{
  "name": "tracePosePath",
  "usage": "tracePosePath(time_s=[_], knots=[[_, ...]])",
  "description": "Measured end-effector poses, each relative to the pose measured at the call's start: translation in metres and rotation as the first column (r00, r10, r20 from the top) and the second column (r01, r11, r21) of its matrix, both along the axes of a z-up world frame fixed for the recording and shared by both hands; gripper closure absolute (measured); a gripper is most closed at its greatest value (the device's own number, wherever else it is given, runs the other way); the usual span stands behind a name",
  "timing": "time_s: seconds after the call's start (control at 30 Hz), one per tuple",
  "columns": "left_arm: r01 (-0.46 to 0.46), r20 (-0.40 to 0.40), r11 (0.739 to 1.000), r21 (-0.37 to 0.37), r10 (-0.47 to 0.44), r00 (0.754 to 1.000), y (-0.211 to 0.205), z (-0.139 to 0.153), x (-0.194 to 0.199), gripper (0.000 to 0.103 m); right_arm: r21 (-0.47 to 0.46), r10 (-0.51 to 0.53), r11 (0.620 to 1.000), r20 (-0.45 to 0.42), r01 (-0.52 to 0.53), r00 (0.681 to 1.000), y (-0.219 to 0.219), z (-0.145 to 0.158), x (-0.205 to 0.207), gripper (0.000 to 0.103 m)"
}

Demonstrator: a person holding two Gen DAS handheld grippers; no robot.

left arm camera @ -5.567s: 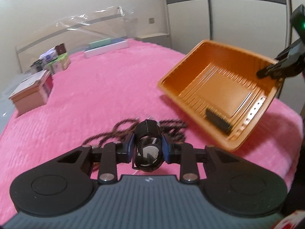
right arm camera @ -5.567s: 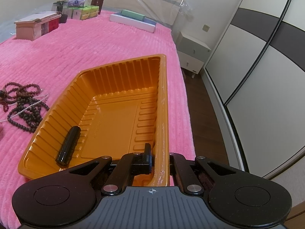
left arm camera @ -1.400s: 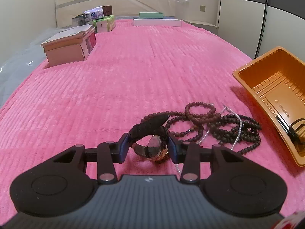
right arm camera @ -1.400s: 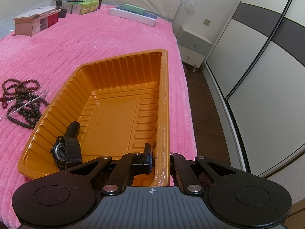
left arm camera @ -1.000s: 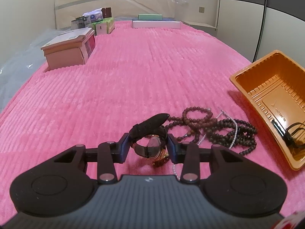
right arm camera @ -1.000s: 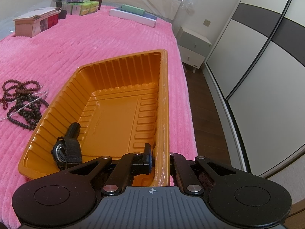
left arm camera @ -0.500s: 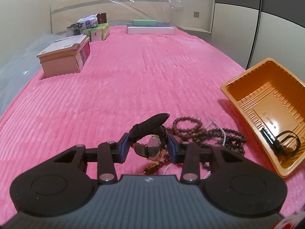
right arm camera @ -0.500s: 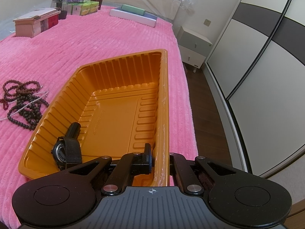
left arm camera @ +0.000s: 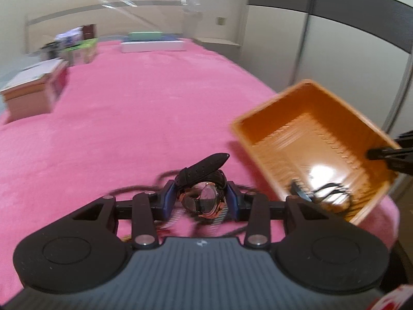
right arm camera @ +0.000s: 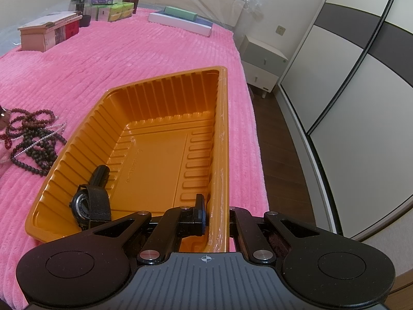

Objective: Organize jewelry
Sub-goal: 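Lift the rose-gold watch into the tray and open the left tool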

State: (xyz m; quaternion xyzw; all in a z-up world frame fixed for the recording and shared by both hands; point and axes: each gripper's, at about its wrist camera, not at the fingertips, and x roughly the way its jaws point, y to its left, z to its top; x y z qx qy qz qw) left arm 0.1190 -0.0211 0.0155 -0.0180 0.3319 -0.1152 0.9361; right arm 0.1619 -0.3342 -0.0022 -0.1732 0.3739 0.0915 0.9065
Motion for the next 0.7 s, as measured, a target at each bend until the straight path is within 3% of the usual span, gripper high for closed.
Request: tracePosePath(time_s=[0.33,0.7], knots=[[0.239,0.004,0.971,0.008,-0.239,0.971,-0.086,0.000,0.019,0.066,0.002,0.001,1.000,-0.002,-0.001,1.000,0.000,-0.001,-0.002,0.100],[0.325,-0.042,0.945,0.040,-0.323,0.945,-0.127,-0.017,0.053,0.066,0.013,0.002,1.000,-0.019,-0.002,1.000,-0.002,0.001,0.001,0.100]])
